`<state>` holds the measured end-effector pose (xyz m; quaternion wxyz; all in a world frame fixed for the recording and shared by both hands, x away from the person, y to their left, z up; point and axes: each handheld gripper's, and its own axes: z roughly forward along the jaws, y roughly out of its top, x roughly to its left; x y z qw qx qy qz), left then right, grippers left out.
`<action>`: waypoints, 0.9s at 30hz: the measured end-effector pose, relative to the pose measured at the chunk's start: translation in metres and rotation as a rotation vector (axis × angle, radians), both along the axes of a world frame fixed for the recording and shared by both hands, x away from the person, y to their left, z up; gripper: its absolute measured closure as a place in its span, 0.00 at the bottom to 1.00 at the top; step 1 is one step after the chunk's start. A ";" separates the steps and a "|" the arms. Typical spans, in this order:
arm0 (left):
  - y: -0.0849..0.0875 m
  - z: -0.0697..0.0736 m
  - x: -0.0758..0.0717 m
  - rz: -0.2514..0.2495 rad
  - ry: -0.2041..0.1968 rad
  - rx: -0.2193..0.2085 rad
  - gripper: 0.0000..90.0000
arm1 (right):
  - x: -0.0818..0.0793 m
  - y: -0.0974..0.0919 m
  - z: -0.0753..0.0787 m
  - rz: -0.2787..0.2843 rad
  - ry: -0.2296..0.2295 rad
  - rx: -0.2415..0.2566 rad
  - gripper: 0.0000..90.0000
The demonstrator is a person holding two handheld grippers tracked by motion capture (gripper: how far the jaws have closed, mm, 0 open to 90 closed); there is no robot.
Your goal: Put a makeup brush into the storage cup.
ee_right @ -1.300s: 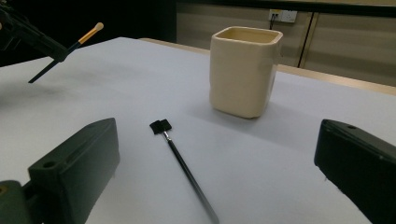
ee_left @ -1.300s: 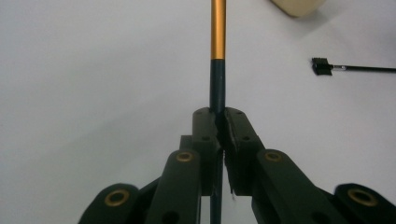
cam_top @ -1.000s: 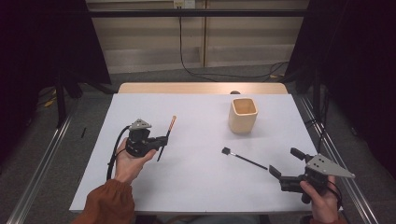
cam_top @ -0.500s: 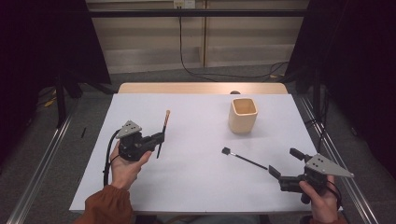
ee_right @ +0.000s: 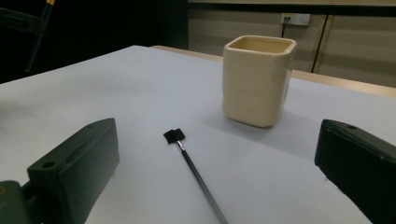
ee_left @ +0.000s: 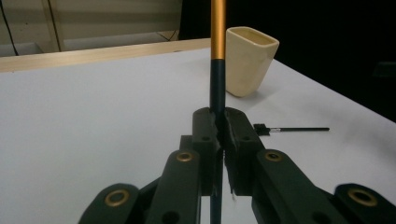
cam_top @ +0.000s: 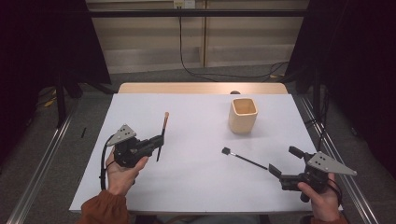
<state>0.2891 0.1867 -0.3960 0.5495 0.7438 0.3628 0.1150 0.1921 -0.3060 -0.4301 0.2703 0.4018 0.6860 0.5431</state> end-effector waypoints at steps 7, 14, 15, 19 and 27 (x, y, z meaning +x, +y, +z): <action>-0.012 0.002 -0.006 -0.036 -0.020 -0.021 0.93 | 0.005 0.013 0.003 0.081 0.020 0.004 0.00; -0.023 0.004 -0.008 -0.073 -0.024 -0.022 0.93 | 0.012 0.027 0.009 0.146 0.018 0.004 0.00; -0.024 0.004 -0.007 -0.085 -0.020 -0.020 0.93 | 0.013 0.029 0.011 0.156 0.013 0.014 0.00; -0.034 0.006 -0.008 -0.103 -0.025 -0.017 0.93 | 0.019 0.036 0.017 0.188 -0.004 0.036 0.00; -0.047 0.006 -0.008 -0.158 -0.015 -0.014 0.93 | 0.032 0.063 0.030 0.289 -0.022 0.090 0.02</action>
